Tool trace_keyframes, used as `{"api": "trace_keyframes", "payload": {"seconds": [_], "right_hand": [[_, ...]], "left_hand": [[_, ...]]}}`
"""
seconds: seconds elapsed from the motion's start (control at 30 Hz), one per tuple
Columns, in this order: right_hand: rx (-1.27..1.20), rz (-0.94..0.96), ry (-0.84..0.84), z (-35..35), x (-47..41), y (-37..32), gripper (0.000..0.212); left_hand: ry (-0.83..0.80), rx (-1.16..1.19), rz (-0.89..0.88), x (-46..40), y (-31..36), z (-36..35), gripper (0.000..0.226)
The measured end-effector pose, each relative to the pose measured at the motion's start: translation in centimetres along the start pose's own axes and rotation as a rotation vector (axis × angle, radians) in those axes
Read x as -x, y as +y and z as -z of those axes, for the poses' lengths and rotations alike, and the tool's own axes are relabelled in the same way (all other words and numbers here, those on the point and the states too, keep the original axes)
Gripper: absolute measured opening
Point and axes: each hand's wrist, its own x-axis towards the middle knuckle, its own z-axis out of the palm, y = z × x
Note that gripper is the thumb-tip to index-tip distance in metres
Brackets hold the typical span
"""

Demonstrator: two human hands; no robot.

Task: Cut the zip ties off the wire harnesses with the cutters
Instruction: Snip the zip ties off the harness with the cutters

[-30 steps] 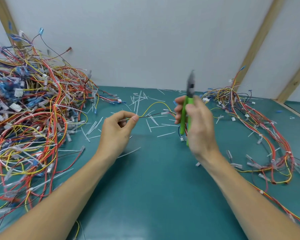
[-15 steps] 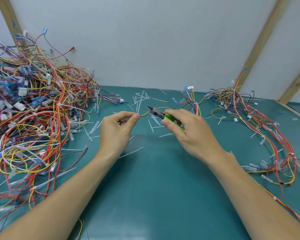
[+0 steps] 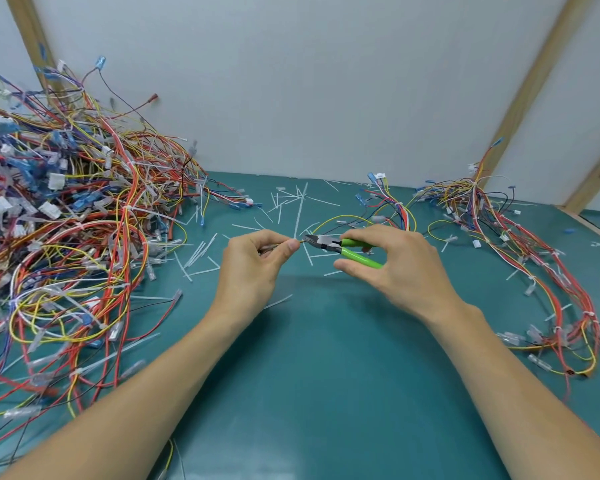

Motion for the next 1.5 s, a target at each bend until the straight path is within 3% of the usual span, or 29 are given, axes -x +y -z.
{"api": "trace_keyframes", "payload": {"seconds": [0.3,0.63,0.9,1.1,1.5], "right_hand": [[-0.019,-0.005,0.017,-0.3,0.1,-0.3,0.031],[-0.047,0.013,0.031,-0.1,0.2,-0.6,0.029],[-0.048,0.016,-0.019,-0.2,0.1,-0.3,0.028],[-0.037,0.040,-0.066,0.0,0.1,-0.4,0.031],[-0.050,0.072,0.028,0.7,0.1,-1.1,0.033]], "left_hand": [[0.082,-0.006,-0.029,-0.4,-0.2,0.1,0.016],[0.000,-0.168,0.091,-0.6,-0.9,0.3,0.020],[0.008,-0.041,0.103,-0.4,-0.3,0.6,0.027],[-0.006,-0.088,0.014,-0.3,-0.1,0.7,0.027],[0.022,-0.290,-0.158,0.2,0.6,0.7,0.028]]}}
